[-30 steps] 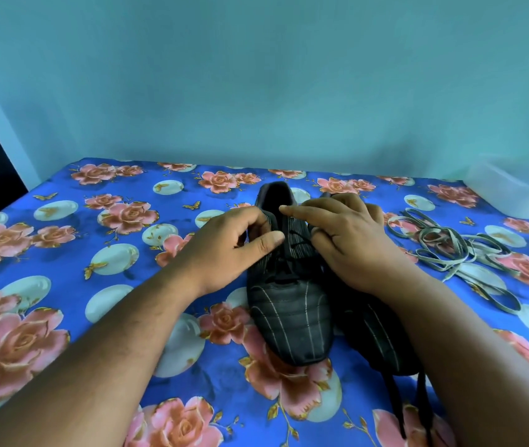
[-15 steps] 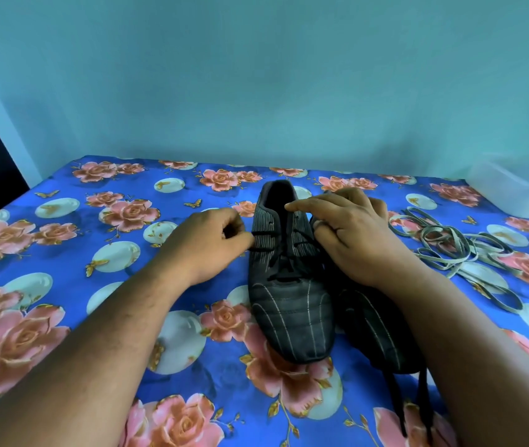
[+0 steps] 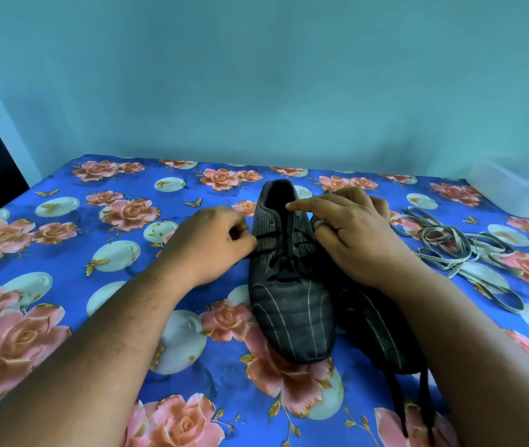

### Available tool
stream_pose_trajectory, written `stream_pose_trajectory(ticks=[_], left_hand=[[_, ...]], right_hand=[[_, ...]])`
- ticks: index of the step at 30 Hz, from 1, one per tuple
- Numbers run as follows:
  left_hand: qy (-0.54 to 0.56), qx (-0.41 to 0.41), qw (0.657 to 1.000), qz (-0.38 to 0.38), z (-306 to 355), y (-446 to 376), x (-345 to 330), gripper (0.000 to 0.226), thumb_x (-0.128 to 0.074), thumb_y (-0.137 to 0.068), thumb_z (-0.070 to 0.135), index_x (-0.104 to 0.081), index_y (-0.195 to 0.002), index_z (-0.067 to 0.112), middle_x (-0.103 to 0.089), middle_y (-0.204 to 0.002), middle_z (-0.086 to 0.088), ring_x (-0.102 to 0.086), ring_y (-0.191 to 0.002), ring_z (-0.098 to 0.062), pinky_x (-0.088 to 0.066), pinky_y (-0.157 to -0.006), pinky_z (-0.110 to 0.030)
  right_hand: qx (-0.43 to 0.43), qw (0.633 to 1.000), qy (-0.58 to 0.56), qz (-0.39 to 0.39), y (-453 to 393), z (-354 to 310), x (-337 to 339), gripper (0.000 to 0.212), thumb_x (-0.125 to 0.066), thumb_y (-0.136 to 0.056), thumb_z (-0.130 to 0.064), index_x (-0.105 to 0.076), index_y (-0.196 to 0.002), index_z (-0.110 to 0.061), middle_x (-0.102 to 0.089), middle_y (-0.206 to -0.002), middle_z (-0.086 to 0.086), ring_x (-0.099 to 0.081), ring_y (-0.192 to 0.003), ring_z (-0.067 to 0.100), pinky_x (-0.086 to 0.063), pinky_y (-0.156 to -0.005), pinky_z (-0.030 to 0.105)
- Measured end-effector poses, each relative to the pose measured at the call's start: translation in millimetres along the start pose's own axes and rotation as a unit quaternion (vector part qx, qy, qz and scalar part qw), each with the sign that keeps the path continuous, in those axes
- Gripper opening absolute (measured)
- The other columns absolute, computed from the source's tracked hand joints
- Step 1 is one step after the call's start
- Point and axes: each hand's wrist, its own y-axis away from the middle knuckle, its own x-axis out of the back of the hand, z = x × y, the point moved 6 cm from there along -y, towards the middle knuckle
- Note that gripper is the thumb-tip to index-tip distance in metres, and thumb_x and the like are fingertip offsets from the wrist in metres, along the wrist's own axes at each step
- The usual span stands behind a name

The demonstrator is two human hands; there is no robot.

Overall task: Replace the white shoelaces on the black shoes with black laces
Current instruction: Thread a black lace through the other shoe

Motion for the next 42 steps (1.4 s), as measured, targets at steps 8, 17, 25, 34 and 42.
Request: stream_pose_trajectory(ticks=[8,17,25,34,42], left_hand=[[0.065,-0.025,0.998,-0.004,2.3,-0.8,-1.0,0.025,-0.058,-0.086,0.057,-0.062,-0.091,0.032,-0.056,-0.093,0.014,-0.056,-0.084,-0.005,-0.045,-0.077,-0.034],[0.09,-0.121,0.988,0.014,18.2,0.3,-8.6,0.024,-0.057,-0.09,0.055,-0.058,-0.085,0.032,-0.052,-0.093,0.015,-0.053,-0.089,-0.007,-0.045,-0.081,-0.038],[-0.075,0.052,0.994,-0.054,-18.8,-1.8,-7.9,0.029,-0.056,-0.093,0.045,-0.059,-0.075,0.022,-0.06,-0.079,0.005,-0.059,-0.08,-0.025,-0.036,-0.061,-0.034],[0.079,-0.132,0.988,-0.007,21.3,2.2,-10.9,0.037,-0.051,-0.091,0.065,-0.059,-0.089,0.029,-0.055,-0.088,0.014,-0.052,-0.087,-0.005,-0.045,-0.075,-0.033],[-0.016,0.016,0.999,-0.042,-7.2,-1.8,-4.9,0.029,-0.062,-0.092,0.038,-0.059,-0.07,0.02,-0.059,-0.073,0.005,-0.057,-0.073,-0.019,-0.044,-0.065,-0.036]], right_hand=[[-0.002,1.0,-0.003,-0.001,0.2,-0.4,0.1,0.05,-0.037,-0.091,-0.031,-0.057,-0.133,-0.049,-0.06,-0.121,-0.027,-0.04,-0.123,0.014,-0.025,-0.103,0.046],[-0.003,1.0,-0.002,-0.002,0.2,-1.2,0.1,0.05,-0.037,-0.091,-0.032,-0.057,-0.133,-0.05,-0.06,-0.124,-0.026,-0.039,-0.123,0.013,-0.025,-0.103,0.047],[-0.002,1.0,-0.004,-0.003,0.7,0.4,-0.6,0.05,-0.037,-0.091,-0.032,-0.056,-0.133,-0.051,-0.054,-0.115,-0.032,-0.039,-0.122,0.011,-0.023,-0.104,0.046],[-0.008,1.0,-0.003,-0.007,0.6,-0.5,0.7,0.051,-0.037,-0.089,-0.033,-0.056,-0.133,-0.051,-0.06,-0.123,-0.027,-0.038,-0.124,0.012,-0.023,-0.103,0.045],[-0.008,1.0,-0.011,-0.006,0.7,0.3,0.2,0.052,-0.037,-0.089,-0.031,-0.057,-0.132,-0.051,-0.053,-0.112,-0.032,-0.038,-0.123,0.01,-0.021,-0.1,0.04]])
